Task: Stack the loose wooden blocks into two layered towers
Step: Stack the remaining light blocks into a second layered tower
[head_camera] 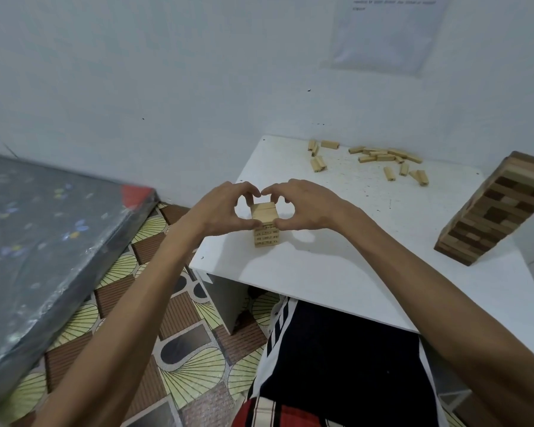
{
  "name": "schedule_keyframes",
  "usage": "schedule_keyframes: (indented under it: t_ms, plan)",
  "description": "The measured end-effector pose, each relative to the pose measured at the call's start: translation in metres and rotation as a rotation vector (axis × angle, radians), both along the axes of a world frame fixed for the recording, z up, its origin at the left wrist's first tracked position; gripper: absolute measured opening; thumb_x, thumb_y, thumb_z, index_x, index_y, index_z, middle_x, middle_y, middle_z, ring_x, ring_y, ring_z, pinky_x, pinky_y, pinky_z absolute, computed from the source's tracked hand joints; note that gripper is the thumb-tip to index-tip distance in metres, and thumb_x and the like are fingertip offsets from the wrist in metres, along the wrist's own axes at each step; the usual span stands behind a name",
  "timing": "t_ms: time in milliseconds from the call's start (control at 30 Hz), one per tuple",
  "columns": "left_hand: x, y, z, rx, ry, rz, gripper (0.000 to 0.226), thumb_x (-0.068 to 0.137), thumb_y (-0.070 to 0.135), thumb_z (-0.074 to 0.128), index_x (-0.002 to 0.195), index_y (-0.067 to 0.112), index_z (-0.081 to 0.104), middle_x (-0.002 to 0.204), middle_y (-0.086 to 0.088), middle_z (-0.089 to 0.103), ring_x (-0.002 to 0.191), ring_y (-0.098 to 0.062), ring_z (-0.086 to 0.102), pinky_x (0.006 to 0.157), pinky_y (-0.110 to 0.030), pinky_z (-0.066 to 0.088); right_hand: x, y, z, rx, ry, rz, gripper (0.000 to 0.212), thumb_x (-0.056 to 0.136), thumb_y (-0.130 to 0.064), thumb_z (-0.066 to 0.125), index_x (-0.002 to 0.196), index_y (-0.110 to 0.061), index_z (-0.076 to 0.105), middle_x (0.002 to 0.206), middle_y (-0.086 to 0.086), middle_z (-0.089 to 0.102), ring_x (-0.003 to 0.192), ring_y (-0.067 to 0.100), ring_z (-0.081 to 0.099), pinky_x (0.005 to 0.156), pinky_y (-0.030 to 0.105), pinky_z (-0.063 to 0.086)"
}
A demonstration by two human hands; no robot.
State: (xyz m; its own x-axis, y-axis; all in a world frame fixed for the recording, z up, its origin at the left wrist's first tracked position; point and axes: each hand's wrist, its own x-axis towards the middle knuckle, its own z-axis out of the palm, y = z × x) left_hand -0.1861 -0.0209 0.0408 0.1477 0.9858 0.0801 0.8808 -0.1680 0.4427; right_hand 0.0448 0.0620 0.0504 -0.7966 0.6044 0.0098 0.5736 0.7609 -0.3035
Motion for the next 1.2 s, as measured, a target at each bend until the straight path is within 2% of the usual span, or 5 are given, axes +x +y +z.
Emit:
schedule_keyframes:
  t_ms: [267,533,633,900,1200]
  plan:
    - [0.0004,-0.0007,-0.0013,-0.007,0.008,0.01,0.061,0.08,0.049,0.08,0.132,0.032,0.054,0.112,0.021,0.06,0.093,-0.002,0.046,0.074,-0.024,0.036,-0.0013,-0.0006,-0.0042,0.006,0.004,0.001,0.065,0.089,-0.048,0.068,0.148,-0.037,0.043,0.127,-0.019,0.058,0.116,0.009,0.049,0.082,0.027,0.035]
    - [0.0009,-0.0023,-0.0021,-0.001,-0.003,0.009,0.062,0.08,0.05,0.08,0.133,0.031,0.054,0.111,0.02,0.06,0.093,-0.008,0.049,0.079,-0.03,0.04,-0.0017,-0.0021,-0.0037,0.007,0.004,0.009,0.066,0.09,-0.045,0.067,0.15,-0.034,0.042,0.127,-0.015,0.058,0.111,0.006,0.047,0.083,0.026,0.034]
    - [0.0006,-0.002,-0.0021,0.003,-0.006,0.01,0.063,0.079,0.051,0.08,0.133,0.031,0.053,0.112,0.02,0.061,0.094,-0.01,0.049,0.081,-0.031,0.042,-0.0021,-0.0026,-0.0033,0.016,0.002,0.016,0.067,0.09,-0.046,0.067,0.15,-0.032,0.042,0.128,-0.014,0.058,0.115,0.009,0.049,0.083,0.026,0.034]
    - [0.0012,-0.0014,-0.0012,0.0,-0.003,0.007,0.064,0.079,0.053,0.08,0.133,0.032,0.052,0.11,0.022,0.06,0.093,-0.001,0.049,0.081,-0.032,0.045,-0.0007,-0.0029,-0.003,0.03,0.009,0.007,0.067,0.089,-0.045,0.067,0.15,-0.033,0.042,0.129,-0.015,0.058,0.116,0.009,0.05,0.082,0.026,0.034]
    - [0.0019,-0.0022,0.0007,-0.009,0.02,0.004,0.065,0.08,0.054,0.08,0.134,0.033,0.052,0.112,0.022,0.06,0.093,-0.008,0.049,0.083,-0.035,0.047,0.0007,-0.0049,-0.0013,0.024,-0.012,-0.003,0.066,0.09,-0.047,0.067,0.15,-0.033,0.042,0.13,-0.015,0.058,0.107,0.005,0.046,0.081,0.026,0.033]
